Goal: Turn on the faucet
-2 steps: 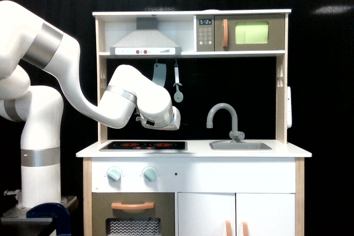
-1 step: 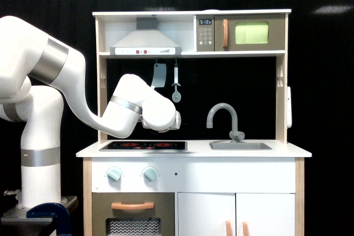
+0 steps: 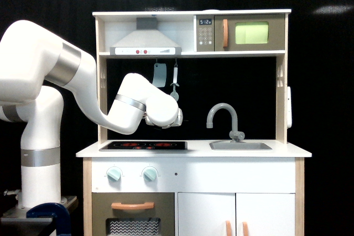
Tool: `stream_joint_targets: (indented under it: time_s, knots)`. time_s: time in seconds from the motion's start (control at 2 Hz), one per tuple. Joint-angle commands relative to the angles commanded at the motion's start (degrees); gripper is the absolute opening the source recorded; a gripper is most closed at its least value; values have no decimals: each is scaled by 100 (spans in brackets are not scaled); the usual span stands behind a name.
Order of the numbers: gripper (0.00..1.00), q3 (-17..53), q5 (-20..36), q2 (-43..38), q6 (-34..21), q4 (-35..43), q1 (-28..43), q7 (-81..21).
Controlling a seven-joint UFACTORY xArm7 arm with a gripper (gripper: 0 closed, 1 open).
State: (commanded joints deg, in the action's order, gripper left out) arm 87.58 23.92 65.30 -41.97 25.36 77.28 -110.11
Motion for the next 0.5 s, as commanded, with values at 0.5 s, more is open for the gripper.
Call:
stream_joint_targets:
  time_s: [0.5]
  knots:
    - [100, 100, 193, 398, 1398, 363, 1747, 139]
